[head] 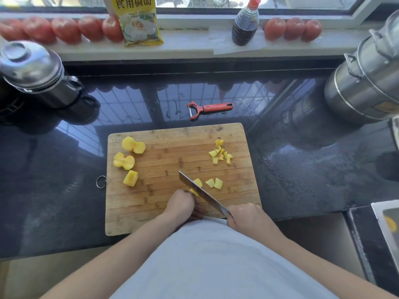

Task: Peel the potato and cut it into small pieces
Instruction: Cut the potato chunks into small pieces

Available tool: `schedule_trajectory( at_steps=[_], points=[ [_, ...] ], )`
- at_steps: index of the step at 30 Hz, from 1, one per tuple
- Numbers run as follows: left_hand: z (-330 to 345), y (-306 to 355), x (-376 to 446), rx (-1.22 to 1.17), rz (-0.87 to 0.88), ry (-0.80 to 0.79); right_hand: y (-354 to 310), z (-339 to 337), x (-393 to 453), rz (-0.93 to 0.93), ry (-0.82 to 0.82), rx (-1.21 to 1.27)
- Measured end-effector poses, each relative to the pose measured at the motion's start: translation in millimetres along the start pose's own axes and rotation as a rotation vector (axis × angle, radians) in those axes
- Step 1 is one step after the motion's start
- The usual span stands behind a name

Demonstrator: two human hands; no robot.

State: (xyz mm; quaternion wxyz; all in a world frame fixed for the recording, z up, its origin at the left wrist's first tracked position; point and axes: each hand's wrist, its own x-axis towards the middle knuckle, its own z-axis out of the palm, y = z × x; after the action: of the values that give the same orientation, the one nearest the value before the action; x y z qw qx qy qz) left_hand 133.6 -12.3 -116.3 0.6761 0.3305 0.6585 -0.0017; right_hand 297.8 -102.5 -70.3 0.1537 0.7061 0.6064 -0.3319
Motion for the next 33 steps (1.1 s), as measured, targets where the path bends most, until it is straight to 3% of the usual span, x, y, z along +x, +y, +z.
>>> schedule_trajectory(
  at_steps=[10, 23, 29, 33],
  points=[
    [1, -2, 3, 0.063, 0.046, 0.016, 5, 1, -8, 0.061, -0.108, -0.058],
    [-2, -5, 12, 0.11, 0.056, -0.006, -14, 10, 14, -0.003, -0.04, 0.027],
    [-2, -6, 14, 0.11, 0.036, -0.011, -32, 12, 38, -0.017, 0.081, 0.159],
    [-1, -3, 10, 0.118, 0.036, 0.007, -10, 7, 31, -0.049, 0.206, 0.206]
  ],
)
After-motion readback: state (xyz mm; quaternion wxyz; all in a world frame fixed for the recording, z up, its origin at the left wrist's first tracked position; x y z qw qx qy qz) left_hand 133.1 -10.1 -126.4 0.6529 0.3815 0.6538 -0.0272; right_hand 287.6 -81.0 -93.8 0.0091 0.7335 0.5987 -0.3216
